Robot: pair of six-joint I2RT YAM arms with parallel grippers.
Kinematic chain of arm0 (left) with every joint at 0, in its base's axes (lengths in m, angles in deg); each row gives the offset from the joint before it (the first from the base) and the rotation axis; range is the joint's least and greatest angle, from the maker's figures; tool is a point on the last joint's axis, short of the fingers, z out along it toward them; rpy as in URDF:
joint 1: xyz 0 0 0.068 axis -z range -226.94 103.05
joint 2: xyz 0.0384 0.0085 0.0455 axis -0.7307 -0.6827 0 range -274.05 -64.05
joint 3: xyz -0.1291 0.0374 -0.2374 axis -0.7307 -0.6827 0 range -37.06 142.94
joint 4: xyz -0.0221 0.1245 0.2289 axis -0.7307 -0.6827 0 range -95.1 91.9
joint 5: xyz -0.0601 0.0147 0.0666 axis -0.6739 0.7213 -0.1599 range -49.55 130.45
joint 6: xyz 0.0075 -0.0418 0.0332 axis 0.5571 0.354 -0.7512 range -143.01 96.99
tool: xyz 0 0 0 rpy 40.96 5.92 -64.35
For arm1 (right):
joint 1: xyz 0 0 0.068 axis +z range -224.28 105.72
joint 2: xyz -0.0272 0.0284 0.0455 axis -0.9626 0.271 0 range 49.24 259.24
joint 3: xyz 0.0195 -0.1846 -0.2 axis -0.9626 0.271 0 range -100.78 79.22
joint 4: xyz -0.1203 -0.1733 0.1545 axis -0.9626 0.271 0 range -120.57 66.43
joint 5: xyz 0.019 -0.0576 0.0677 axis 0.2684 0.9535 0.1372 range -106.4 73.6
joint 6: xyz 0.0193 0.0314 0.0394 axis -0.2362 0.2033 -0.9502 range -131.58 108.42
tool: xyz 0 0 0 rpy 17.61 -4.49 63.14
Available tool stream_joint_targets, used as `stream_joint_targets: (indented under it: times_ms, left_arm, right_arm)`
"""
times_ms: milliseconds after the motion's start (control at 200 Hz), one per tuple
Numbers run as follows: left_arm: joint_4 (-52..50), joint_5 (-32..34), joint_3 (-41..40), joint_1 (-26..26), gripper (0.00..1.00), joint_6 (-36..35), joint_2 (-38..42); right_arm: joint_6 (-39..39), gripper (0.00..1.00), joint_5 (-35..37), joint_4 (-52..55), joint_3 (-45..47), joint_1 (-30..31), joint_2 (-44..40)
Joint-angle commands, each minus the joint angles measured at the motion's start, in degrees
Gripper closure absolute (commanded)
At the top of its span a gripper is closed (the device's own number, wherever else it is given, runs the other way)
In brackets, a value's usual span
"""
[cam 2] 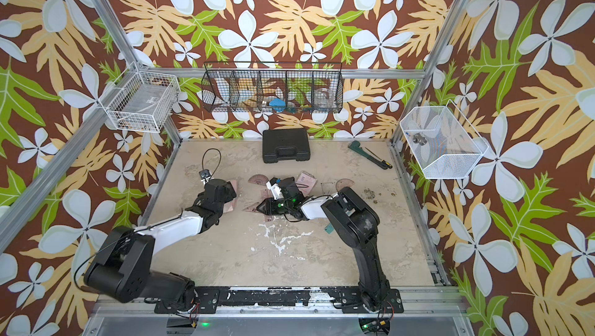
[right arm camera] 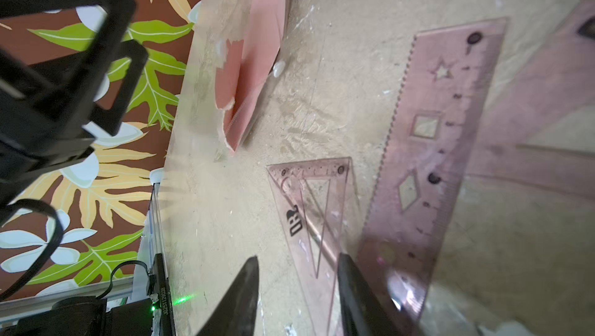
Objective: Open the ruler set and take out the ruler
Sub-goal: Place the ruler set bag at the center of the board, then reset both arms
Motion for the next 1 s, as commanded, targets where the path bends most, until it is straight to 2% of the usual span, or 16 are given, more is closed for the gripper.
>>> stream_joint_targets:
  times_ms: [0, 120, 160, 200, 295, 490, 616, 676, 756, 871, 931, 996]
  left_arm:
    - [8.4, 6.3, -4.6, -0.1, 0.11, -5.6, 5.6]
    - [21.7, 9.7, -11.6, -0.1, 0.09, -15.0, 10.5]
    - [27.4, 11.1, -14.1, -0.1, 0.07, -18.8, 11.0]
    - [30.9, 13.9, -15.7, 0.0, 0.00, -20.4, 11.5]
    - [38.1, 16.1, -19.4, -0.3, 0.00, -26.2, 12.2]
    - [56.2, 11.6, -26.5, -0.9, 0.00, -34.7, 8.8]
    - [56.5, 6.0, -26.6, -2.0, 0.00, -34.6, 9.0]
    - [58.4, 3.7, -27.4, -3.3, 0.00, -32.8, 9.1]
    - [54.9, 3.5, -26.9, -3.5, 0.00, -31.1, 10.2]
    - [49.1, 3.8, -26.5, -4.7, 0.00, -28.1, 9.1]
    - [53.6, 3.5, -27.4, -6.1, 0.00, -27.0, 5.0]
    - [60.5, -1.9, -29.2, -6.8, 0.00, -28.4, 1.2]
  right_arm:
    - [4.2, 0.50, 4.6, 1.7, 0.9, 0.1, -4.5]
    - [11.0, 0.37, 13.6, 4.5, 4.5, -0.2, -14.6]
    - [13.5, 0.27, 18.1, 4.5, 6.6, -0.2, -18.5]
    - [15.5, 0.17, 22.6, 3.3, 9.4, -0.4, -22.5]
    - [18.1, 0.00, 31.3, -0.7, 16.9, -2.9, -31.8]
    - [21.6, 0.00, 52.1, -10.1, 32.7, -9.7, -47.2]
    - [29.7, 0.00, 70.4, -15.8, 40.0, -11.6, -52.5]
    - [34.4, 0.00, 75.7, -21.7, 43.6, -13.4, -53.4]
    - [38.0, 0.00, 77.6, -27.2, 46.5, -17.2, -52.8]
    - [36.8, 0.00, 73.9, -29.6, 47.7, -23.7, -48.4]
    - [40.4, 0.00, 73.5, -36.8, 50.0, -24.3, -45.4]
    - [44.8, 0.00, 73.5, -47.9, 53.2, -24.6, -41.7]
